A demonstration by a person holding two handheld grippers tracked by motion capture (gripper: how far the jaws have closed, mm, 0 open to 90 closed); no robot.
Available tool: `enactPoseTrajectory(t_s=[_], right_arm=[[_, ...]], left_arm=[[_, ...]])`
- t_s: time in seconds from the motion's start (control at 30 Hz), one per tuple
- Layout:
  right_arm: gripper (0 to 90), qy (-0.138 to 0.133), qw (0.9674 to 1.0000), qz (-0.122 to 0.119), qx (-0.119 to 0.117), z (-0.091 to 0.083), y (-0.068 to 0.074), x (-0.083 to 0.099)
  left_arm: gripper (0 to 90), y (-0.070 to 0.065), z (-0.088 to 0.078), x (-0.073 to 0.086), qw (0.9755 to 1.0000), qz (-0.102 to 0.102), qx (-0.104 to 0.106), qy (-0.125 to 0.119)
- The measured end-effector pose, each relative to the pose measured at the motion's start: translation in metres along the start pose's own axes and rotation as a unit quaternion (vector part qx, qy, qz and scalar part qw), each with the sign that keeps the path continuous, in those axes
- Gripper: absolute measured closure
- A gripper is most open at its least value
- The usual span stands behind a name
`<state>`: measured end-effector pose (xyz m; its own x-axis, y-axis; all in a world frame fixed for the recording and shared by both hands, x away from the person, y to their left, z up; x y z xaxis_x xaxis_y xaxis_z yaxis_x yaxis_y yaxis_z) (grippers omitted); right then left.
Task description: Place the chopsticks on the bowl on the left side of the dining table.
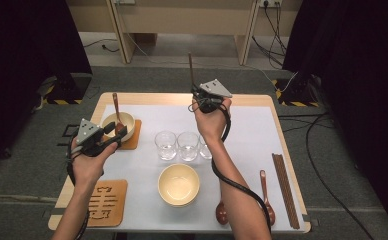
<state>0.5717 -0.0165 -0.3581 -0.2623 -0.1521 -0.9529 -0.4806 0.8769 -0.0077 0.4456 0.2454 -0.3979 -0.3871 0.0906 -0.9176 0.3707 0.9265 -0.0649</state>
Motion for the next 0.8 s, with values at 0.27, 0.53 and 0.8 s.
enactPoseTrajectory(t_s=[0.27, 0.53, 0.8], right_arm=[[85.1, 0.005, 0.9999, 0.002, -0.013, 0.005, 0.01, 0.002], [85.1, 0.004, 0.9998, 0.001, -0.018, 0.005, 0.014, 0.002], [85.1, 0.005, 0.9998, 0.001, -0.019, 0.005, 0.014, 0.003]], left_arm=[[50.2, -0.007, 0.015, -0.017, 0.9998, 0.014, 0.013, -0.01], [52.1, -0.018, 0.037, -0.045, 0.9983, 0.03, 0.048, -0.016], [53.6, -0.037, 0.061, -0.076, 0.9955, 0.051, 0.077, -0.024]])
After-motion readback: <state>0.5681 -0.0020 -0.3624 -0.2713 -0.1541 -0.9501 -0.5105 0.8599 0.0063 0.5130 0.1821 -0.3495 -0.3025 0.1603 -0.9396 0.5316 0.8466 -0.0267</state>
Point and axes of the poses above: each handheld gripper's, and its own axes: z roughly forward along the jaws, x roughly out of its underside, y roughly to its left, the point moved 7 cm from there along z, roughly forward along the jaws, and after that the axes turned 8 degrees about y, right-handed, at the moved point
